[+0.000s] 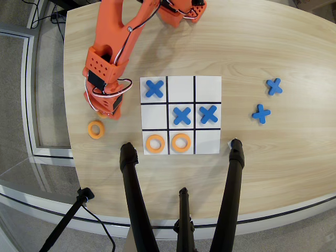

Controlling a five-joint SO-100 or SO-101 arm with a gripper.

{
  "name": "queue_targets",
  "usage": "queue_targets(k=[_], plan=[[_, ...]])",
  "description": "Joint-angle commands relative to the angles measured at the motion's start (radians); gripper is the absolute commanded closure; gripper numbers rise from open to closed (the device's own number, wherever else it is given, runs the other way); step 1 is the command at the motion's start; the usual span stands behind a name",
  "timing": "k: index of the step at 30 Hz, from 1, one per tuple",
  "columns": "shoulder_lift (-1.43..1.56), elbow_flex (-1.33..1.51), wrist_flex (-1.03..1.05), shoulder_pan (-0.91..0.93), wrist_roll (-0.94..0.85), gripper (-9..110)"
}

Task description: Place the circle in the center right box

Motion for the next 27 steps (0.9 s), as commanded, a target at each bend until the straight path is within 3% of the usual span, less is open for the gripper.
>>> queue_targets(k=[1,9,14,27], plan=[[-0.006,0.011,-0.035,0.006,-0.009,83],[-0.035,0.110,-0.126,0.006,-0.029,85],[-0.026,0.150,-0.138,0.006,-0.029,99],[0.055,0.193,-0.123,-0.018,0.017,102]])
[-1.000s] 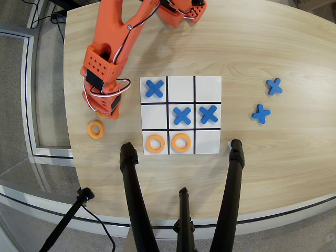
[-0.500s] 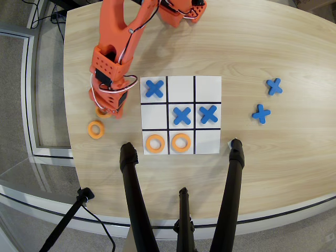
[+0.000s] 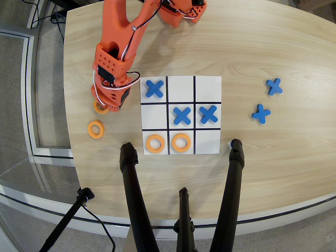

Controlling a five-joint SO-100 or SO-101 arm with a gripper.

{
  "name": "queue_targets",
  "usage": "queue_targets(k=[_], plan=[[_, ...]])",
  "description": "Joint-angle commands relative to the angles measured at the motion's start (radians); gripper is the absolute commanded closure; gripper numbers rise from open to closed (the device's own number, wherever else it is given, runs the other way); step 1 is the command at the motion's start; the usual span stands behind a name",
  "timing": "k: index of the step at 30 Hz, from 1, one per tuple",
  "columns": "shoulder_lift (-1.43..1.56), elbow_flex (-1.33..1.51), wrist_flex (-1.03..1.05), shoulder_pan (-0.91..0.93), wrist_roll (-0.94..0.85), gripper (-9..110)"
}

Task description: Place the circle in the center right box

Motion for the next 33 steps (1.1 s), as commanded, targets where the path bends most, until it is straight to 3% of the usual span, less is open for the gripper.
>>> queue_targets(k=[1,9,18,27,33], plan=[[0.063,0.017,0.029,-0.026,0.051,102],[0.261,-0.129,0.359,-0.144,0.207,102],[0.456,-0.080,0.497,-0.341,0.304,102],[0.462,0.020,0.428,-0.528,0.318,102],[0.354,0.038,0.302,-0.543,0.316,102]])
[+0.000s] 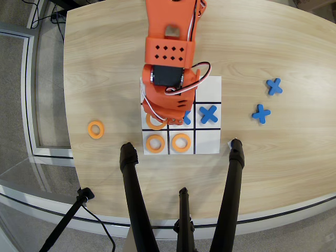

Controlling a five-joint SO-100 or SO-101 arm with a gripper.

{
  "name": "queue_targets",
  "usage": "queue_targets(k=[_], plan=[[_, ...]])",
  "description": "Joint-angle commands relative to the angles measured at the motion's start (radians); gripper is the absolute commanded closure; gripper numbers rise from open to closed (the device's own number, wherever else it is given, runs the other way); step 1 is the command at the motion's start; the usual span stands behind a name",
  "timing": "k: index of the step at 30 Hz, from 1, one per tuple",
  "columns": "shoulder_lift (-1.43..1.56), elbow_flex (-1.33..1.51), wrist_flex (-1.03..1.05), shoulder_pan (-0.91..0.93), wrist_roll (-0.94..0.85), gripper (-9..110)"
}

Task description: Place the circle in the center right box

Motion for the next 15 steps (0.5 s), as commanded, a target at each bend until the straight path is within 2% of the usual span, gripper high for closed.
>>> queue_targets(k=[1,6,15], plan=[[-0.044,-0.006,-0.072,0.000,-0.006,102],[-0.150,-0.026,-0.140,0.037,-0.023,102],[-0.210,-0.011,-0.144,0.063,-0.049,102]])
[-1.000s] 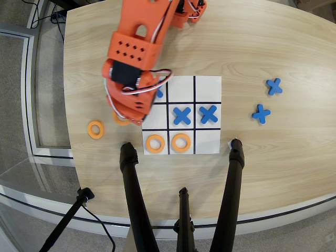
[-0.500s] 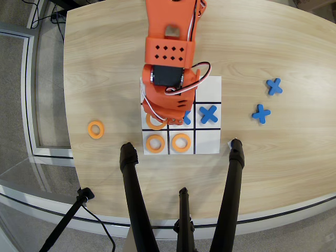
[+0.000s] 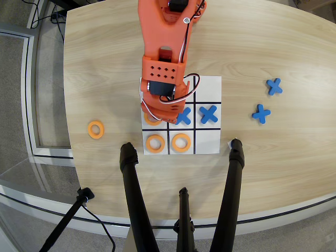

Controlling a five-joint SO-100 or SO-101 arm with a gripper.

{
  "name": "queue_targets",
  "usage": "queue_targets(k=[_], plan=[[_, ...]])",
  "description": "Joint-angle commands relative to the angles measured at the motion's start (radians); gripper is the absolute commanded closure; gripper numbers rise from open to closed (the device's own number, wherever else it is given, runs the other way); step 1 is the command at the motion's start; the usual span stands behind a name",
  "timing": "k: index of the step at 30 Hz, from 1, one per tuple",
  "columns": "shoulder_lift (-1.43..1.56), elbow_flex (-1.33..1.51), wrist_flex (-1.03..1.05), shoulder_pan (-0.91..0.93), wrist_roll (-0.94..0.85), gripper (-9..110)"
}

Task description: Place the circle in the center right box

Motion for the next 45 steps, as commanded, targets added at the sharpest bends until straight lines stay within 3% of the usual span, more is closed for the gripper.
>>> queue_targets(k=[1,15,28,38,45], plan=[[-0.002,-0.011,-0.009,0.009,-0.006,102],[-0.044,-0.034,-0.048,0.009,-0.017,101],[0.020,-0.043,-0.038,0.034,-0.023,92],[0.436,-0.038,0.252,0.032,-0.015,90],[0.908,0.290,0.377,-0.052,-0.025,90]])
